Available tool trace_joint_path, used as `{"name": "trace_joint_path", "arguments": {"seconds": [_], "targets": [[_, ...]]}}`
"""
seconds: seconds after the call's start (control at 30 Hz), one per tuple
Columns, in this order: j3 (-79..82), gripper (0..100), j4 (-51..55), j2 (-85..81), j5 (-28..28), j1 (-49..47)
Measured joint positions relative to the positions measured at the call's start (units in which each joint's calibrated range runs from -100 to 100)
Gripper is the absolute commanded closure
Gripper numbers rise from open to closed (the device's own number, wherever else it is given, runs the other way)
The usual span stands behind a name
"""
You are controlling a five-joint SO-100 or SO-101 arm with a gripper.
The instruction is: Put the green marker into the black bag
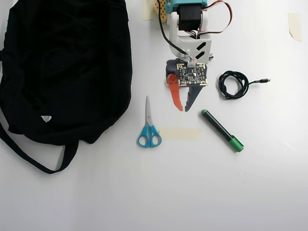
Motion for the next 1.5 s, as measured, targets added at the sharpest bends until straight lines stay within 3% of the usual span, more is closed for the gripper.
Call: {"name": "trace_joint_path", "arguments": {"seconds": [0.53,1.5], "targets": [[0.0,98,16.1,-0.2,0.0,-0.1],[0.0,98,17.0,-0.4,0.1,-0.1]]}}
